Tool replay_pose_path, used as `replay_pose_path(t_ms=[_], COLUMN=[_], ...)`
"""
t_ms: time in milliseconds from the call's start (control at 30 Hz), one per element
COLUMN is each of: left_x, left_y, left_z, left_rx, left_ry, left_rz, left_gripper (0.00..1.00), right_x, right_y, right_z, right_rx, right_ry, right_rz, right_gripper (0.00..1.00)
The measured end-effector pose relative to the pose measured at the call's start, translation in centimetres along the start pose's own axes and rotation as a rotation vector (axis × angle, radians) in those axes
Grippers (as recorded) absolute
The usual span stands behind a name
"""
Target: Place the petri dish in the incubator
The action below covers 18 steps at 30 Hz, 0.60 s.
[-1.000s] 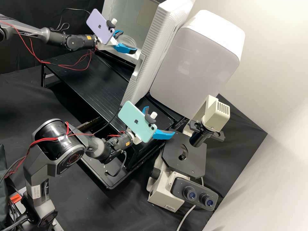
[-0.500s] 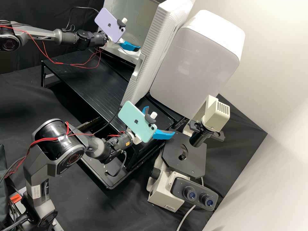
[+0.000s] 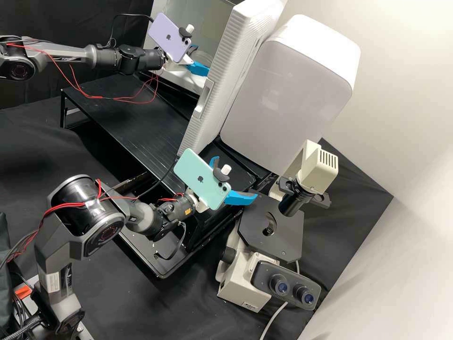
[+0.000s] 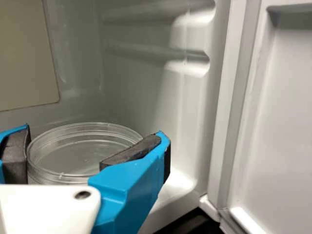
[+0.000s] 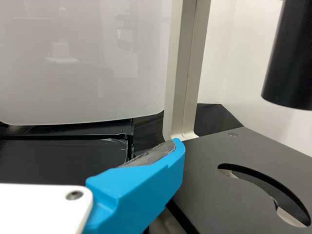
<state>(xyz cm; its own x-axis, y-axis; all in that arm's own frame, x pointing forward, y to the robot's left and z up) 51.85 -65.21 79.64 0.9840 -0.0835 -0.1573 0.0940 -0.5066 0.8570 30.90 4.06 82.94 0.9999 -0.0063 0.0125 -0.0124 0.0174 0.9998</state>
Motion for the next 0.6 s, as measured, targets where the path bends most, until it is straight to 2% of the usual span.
replay_pose_path(t_ms=[100,267,467,600], left_x=[0.4,1.1,1.5,2.0], left_y=[-0.4,-1.1,-1.2,-1.3], left_z=[0.0,-0.1,-0.4,-1.0], left_rx=[-0.037,-0.056,-0.092,-0.097], left_ry=[-0.001,-0.002,0.002,0.013], left_rz=[-0.006,-0.012,-0.004,-0.001], left_gripper=[0.0,0.0,0.0,0.0], right_x=[0.0,0.0,0.0,0.0], right_y=[0.0,0.0,0.0,0.0], right_z=[0.0,0.0,0.0,0.0], right_rx=[0.0,0.0,0.0,0.0], right_ry=[0.0,0.0,0.0,0.0], right_rz=[0.0,0.0,0.0,0.0], right_gripper=[1.0,1.0,1.0,1.0])
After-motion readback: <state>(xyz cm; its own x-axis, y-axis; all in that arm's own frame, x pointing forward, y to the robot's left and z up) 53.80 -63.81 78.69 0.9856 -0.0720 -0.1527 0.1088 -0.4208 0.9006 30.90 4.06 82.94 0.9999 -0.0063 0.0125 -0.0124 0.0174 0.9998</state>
